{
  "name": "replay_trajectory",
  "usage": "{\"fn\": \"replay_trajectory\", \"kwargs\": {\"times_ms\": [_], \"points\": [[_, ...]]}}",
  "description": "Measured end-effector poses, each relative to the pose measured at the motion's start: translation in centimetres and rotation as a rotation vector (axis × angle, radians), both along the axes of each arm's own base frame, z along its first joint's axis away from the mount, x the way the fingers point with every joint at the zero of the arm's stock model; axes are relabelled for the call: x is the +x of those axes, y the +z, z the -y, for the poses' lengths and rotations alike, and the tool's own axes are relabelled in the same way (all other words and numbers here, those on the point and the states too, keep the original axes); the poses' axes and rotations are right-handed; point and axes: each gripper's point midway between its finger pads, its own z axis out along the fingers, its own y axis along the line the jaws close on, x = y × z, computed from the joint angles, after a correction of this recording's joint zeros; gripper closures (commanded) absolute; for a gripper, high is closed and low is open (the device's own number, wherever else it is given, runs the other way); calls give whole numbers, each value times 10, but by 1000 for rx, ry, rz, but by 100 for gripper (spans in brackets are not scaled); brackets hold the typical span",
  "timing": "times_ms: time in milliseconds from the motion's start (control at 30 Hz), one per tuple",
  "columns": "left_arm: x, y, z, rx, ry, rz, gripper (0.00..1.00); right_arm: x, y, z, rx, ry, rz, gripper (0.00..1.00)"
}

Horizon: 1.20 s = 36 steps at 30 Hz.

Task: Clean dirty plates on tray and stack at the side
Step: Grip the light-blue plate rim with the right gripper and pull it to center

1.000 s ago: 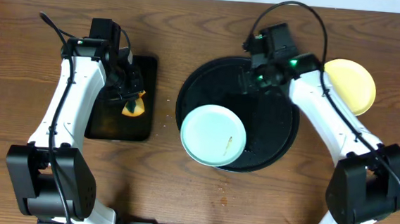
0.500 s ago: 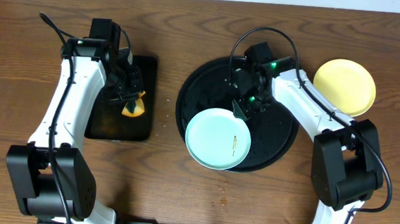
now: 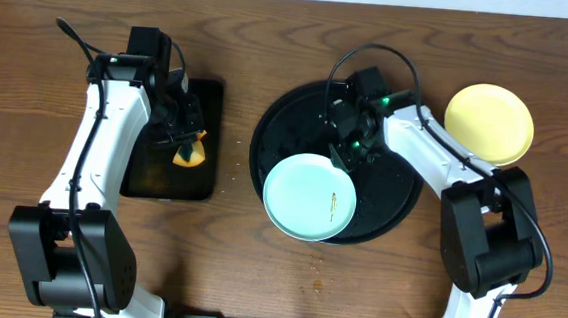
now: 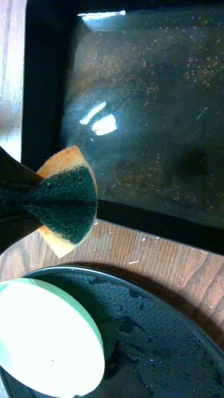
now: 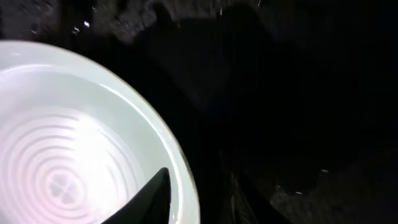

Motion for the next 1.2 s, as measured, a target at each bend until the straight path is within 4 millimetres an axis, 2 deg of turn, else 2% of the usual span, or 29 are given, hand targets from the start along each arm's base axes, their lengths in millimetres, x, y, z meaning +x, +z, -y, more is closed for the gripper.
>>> {"fn": "replay_trajectory", "kwargs": {"times_ms": [133,167,200,233,467,533,700,767,833,900,1000,1033,1067,1100,1200], "points": [[0,0,0,0,0,0,92,-13,-13,2,1,5,-33,76],[0,0,0,0,0,0,92,-15,-15,2,1,6,-41,80],[0,0,0,0,0,0,92,-18,-17,2,4,7,-49,97],[0,0,0,0,0,0,92,-18,-18,0,7,11,-49,99],[0,0,0,0,0,0,92,-12,-16,-4,42,-39,-46,99],[0,0,0,0,0,-1,92,-8,-14,1,48,-127,-65,99],[0,0,0,0,0,0,92,-1,-2,52,33,-612,-217,99],[0,0,0,0,0,-1,92,-6,1,72,13,-800,-291,99],[0,0,0,0,0,-1,92,-17,0,77,-18,-903,-363,99],[0,0,0,0,0,-1,92,-27,1,74,-30,-929,-411,95],[0,0,0,0,0,-1,92,-46,5,61,-39,-885,-484,81],[0,0,0,0,0,-2,92,-51,6,55,-34,-815,-486,72],[0,0,0,0,0,-2,92,-52,6,53,-31,-791,-482,68],[0,0,0,0,0,-2,92,-55,7,50,-23,-715,-474,59],[-1,0,0,0,0,-2,92,-63,11,51,-17,-566,-470,51]]}}
